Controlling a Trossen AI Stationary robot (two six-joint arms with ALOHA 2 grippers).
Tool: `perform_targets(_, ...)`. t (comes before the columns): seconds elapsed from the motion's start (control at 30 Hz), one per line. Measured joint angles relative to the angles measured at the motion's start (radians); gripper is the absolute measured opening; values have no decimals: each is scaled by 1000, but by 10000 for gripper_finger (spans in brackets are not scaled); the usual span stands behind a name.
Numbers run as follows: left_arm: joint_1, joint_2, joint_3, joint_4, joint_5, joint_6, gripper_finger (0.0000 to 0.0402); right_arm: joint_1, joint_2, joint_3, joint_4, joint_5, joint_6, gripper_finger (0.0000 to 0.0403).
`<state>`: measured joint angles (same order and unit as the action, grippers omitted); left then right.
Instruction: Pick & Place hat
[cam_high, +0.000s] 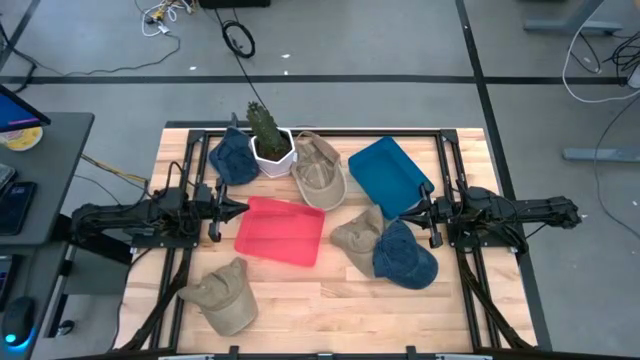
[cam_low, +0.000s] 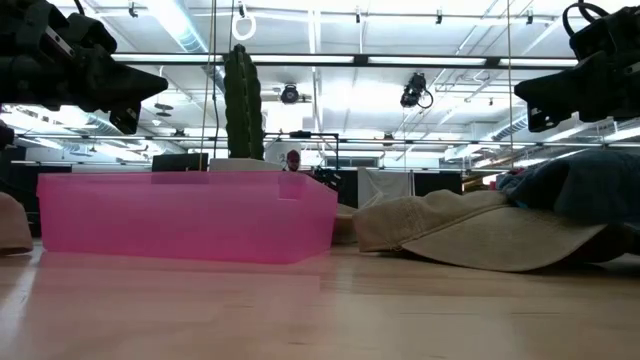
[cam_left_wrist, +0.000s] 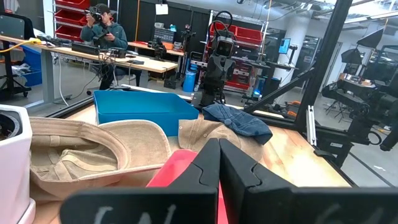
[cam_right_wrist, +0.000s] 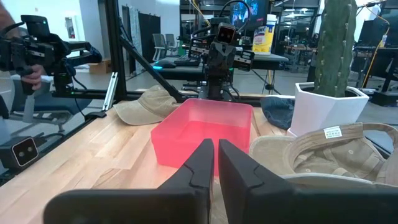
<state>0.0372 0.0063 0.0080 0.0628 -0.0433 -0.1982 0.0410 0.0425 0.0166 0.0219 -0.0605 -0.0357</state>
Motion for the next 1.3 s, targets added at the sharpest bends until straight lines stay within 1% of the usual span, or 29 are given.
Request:
perform_targets(0.2,0,0,0,0,0,-26,3,0,0,0,0,0,-9,29)
perform_targets(0.37,0,0,0,1,0,-27,3,-1,0,0,0,20,-180,29)
perform_targets(0.67,0,0,0,1,-3,-77,3,-1,0,0,17,27,-178,29)
perform_targets(0.7,0,0,0,4,-11,-117,3,-1,0,0,23,27,-178,29)
perform_targets(0.77,0,0,0,25,-43,-254,3,-1,0,0,43,26,-178,29)
perform_targets(0.87,0,0,0,41,-118,-450,3,-1,0,0,82,26,-168,29)
perform_targets(0.97,0,0,0,43,-175,-595,3,-1,0,0,131,25,-116,29)
perform_targets(1.07,0,0,0,43,-212,-628,3,-1,0,0,178,30,-25,29)
perform_targets(1.17,0,0,0,43,-236,-628,3,-2,0,0,210,56,1,29)
perform_targets(1.23,0,0,0,44,-245,-628,3,-1,0,0,258,40,33,29)
perform_targets(1.3,0,0,0,44,-246,-628,3,-1,0,0,311,21,99,29)
